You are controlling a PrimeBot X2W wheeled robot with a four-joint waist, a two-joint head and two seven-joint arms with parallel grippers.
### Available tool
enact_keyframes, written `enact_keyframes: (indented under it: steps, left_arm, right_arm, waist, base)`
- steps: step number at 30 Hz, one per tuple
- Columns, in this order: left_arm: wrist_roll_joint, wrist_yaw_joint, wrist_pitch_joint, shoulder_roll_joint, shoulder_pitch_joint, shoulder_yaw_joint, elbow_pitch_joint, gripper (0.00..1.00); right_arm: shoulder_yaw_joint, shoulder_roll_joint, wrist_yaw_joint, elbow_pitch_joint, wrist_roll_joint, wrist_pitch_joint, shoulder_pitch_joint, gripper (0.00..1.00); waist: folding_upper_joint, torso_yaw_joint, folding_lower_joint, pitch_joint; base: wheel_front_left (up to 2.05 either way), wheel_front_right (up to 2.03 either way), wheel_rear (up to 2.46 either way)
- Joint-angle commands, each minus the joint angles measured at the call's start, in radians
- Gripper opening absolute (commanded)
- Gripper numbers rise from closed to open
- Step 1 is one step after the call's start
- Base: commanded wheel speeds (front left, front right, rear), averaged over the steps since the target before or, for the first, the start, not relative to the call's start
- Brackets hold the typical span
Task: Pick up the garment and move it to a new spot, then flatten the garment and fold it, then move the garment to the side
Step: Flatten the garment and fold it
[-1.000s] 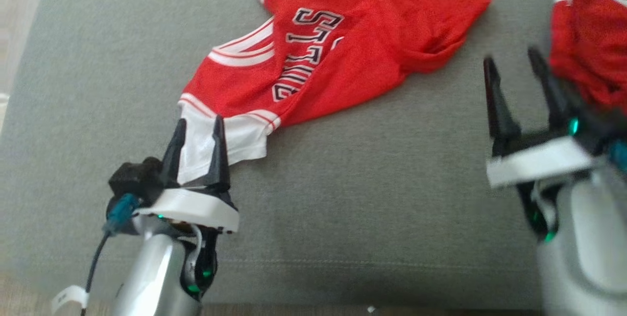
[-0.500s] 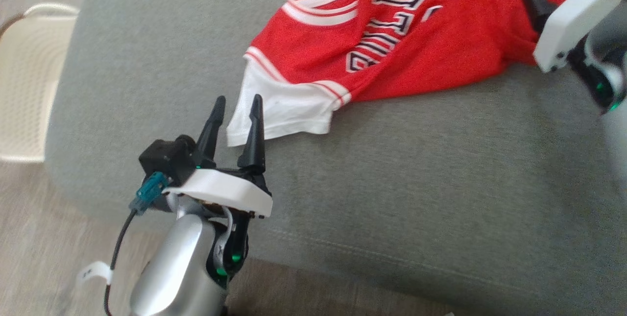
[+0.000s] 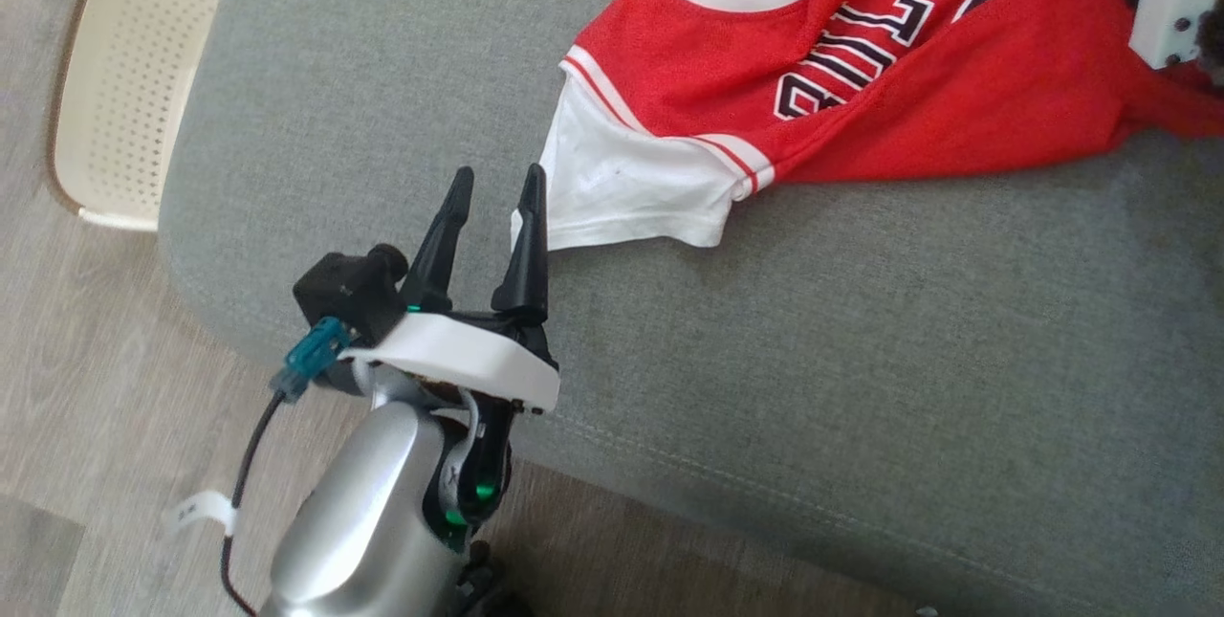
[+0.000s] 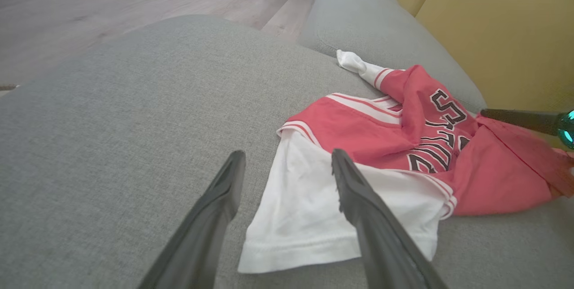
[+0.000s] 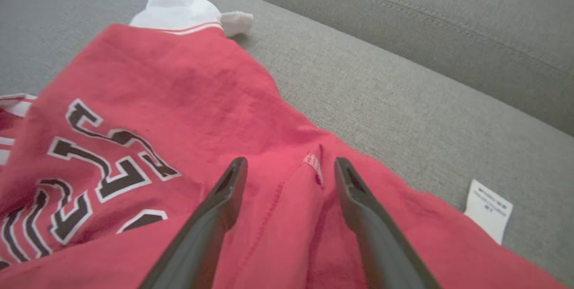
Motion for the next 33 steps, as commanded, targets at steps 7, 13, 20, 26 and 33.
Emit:
enact_keyframes:
  steps: [7, 13, 20, 26, 33]
  left_arm:
    - [-0.011, 0.009, -0.012, 0.012, -0.024, 0.028, -0.031, 1.0]
    - [0.004, 0.008, -0.012, 0.012, -0.027, 0.041, -0.022, 1.0]
    - [0.043, -0.001, -0.012, 0.012, -0.025, 0.074, -0.004, 1.0]
    - [0.074, -0.011, -0.012, 0.012, -0.017, 0.1, 0.013, 1.0]
    - [0.1, -0.022, -0.012, 0.012, 0.005, 0.133, 0.033, 1.0]
  right_arm:
    - [0.05, 0.008, 0.006, 0.037, 0.054, 0.035, -0.053, 0.08]
    - [0.046, 0.033, 0.006, 0.031, 0.12, -0.046, -0.061, 0.0]
    - [0.011, 0.054, 0.006, -0.072, 0.252, -0.192, 0.031, 0.0]
    - [-0.018, 0.068, 0.006, -0.215, 0.368, -0.229, 0.16, 0.0]
    - [-0.086, 0.077, 0.006, -0.458, 0.474, -0.244, 0.422, 0.0]
  waist:
    - [0.0, 0.002, -0.0002, 0.007]
    - [0.0, -0.035, -0.0002, -0.006]
    - [0.0, -0.144, -0.0002, -0.059]
    - [0.0, -0.221, -0.0002, -0.097]
    - [0.0, -0.309, -0.0002, -0.153]
  base:
    - [0.0, 0.0, 0.0]
    - [0.0, 0.0, 0.0]
    - [0.0, 0.0, 0.0]
    - [0.0, 0.0, 0.0]
    - [0.0, 0.0, 0.0]
